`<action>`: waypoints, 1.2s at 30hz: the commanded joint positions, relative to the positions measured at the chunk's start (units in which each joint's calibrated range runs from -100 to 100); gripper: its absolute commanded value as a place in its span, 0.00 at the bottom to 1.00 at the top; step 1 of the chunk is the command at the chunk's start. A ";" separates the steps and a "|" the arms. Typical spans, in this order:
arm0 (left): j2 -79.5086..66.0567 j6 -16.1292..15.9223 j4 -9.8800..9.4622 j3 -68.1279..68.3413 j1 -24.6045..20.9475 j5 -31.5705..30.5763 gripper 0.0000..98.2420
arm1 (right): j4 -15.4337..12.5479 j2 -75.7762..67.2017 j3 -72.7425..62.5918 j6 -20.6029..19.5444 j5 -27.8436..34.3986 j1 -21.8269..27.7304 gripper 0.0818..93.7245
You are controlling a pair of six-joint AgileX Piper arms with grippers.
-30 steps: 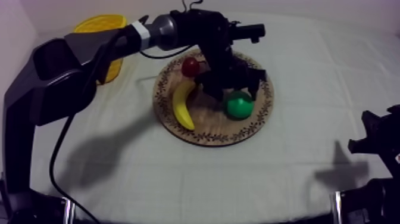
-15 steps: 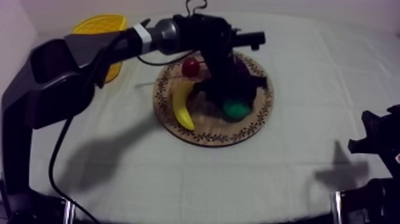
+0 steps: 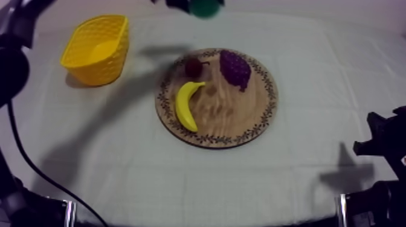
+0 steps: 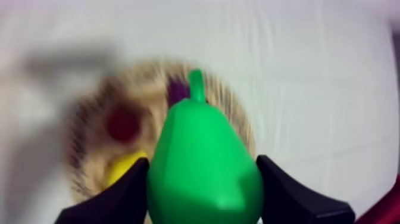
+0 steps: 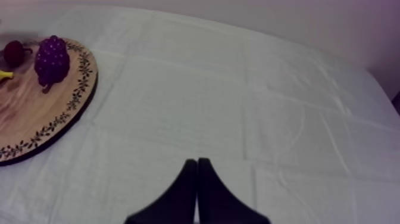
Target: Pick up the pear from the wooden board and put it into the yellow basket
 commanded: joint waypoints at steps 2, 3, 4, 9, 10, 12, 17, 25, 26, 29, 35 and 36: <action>-2.12 -1.37 -2.47 -2.58 -4.37 0.84 0.52 | -0.01 0.01 0.03 -0.01 -0.02 0.00 0.00; -2.49 -1.86 -2.88 -2.72 -5.65 0.98 0.53 | -0.01 0.01 0.03 -0.01 -0.02 0.00 0.00; -2.75 -2.33 -3.24 -2.66 -6.97 1.07 0.53 | -0.01 0.01 0.03 -0.01 -0.02 0.00 0.00; -3.05 -4.83 -4.76 -0.26 -13.50 0.79 0.52 | -0.01 0.01 0.03 -0.01 -0.02 0.00 0.00; -3.01 -5.40 -5.04 0.61 -14.65 0.28 0.53 | -0.01 0.01 0.03 -0.01 -0.02 0.00 0.00; -2.73 -6.43 -5.62 2.64 -16.64 -1.28 0.53 | -0.01 0.01 0.03 -0.01 -0.02 0.00 0.00; -0.98 -8.11 -6.10 8.32 -20.63 -6.23 0.54 | -0.01 0.01 0.03 -0.03 -0.02 0.00 0.00; 2.42 -9.55 -5.56 18.99 -24.08 -14.34 0.55 | -0.01 0.01 0.03 -0.01 -0.02 0.00 0.00; 2.83 -9.68 -5.37 20.58 -24.33 -15.68 0.55 | -0.01 0.01 0.03 -0.01 -0.02 0.00 0.00; 4.37 -10.03 -4.77 24.47 -24.97 -18.99 0.55 | -0.01 0.01 0.03 -0.01 -0.02 0.00 0.00; 8.61 -10.97 -3.64 26.52 -25.49 -21.89 0.55 | -0.01 0.01 0.03 -0.01 -0.02 0.00 0.00; 9.16 -11.10 -3.44 26.59 -25.47 -22.25 0.55 | -0.01 0.01 0.03 -0.01 -0.02 0.00 0.00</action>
